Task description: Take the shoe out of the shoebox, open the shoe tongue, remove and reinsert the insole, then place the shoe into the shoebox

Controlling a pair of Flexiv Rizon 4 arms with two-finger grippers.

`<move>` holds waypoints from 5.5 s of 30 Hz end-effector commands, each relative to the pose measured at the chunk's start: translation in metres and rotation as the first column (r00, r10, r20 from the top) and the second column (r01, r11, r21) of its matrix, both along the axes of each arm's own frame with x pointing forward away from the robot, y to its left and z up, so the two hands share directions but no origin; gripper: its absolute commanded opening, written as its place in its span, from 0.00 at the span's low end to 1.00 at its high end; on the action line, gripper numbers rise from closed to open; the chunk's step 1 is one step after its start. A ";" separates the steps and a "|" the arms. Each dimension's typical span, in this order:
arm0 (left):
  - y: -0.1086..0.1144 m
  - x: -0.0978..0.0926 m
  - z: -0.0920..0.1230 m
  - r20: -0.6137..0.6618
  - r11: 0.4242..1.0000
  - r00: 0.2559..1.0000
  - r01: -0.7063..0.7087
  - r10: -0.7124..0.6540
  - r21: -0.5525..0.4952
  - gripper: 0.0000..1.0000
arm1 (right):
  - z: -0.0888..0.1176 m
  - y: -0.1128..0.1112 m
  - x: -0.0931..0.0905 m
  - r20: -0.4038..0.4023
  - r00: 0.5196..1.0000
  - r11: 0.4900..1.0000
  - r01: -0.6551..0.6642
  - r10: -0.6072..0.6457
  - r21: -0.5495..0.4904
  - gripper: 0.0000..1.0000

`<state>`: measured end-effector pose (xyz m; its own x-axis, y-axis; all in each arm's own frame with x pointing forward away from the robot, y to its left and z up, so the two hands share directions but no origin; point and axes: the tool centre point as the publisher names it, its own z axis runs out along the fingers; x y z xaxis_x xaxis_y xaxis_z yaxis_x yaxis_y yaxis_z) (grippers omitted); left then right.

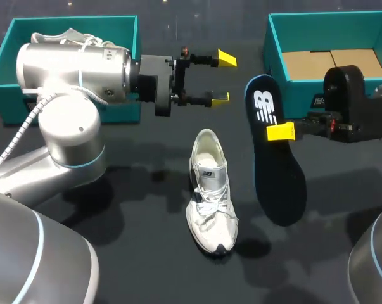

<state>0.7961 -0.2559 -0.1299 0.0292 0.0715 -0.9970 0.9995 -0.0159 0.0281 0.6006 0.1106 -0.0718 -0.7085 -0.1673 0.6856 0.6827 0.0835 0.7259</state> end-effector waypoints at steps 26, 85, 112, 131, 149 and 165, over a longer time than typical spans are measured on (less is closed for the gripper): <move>-0.001 0.000 0.000 0.001 1.000 1.000 -0.001 0.001 0.000 1.00 | -0.005 -0.042 0.135 -0.407 0.889 0.975 0.222 -0.208 -0.012 0.00; -0.010 0.012 -0.012 -0.010 0.997 0.997 -0.075 0.075 0.003 0.50 | -0.057 0.014 0.242 -0.774 0.511 0.920 0.308 -0.375 -0.242 0.00; -0.015 0.012 -0.020 -0.022 0.995 0.995 -0.093 0.093 0.026 0.00 | -0.069 0.030 0.248 -0.790 0.496 0.927 0.288 -0.361 -0.242 0.00; 0.023 0.009 -0.020 -0.065 0.990 0.990 -0.123 0.128 0.069 0.00 | -0.059 0.014 0.226 -0.754 0.597 0.955 0.260 -0.275 -0.143 1.00; 0.055 -0.019 -0.015 -0.274 0.996 0.957 -0.084 0.092 0.041 0.00 | -0.058 0.005 0.215 -0.703 0.691 0.984 0.163 -0.167 -0.074 1.00; 0.071 -0.017 -0.004 -0.718 0.998 0.694 -0.013 0.050 0.058 0.00 | -0.058 0.005 0.215 -0.703 0.691 0.984 0.163 -0.167 -0.074 1.00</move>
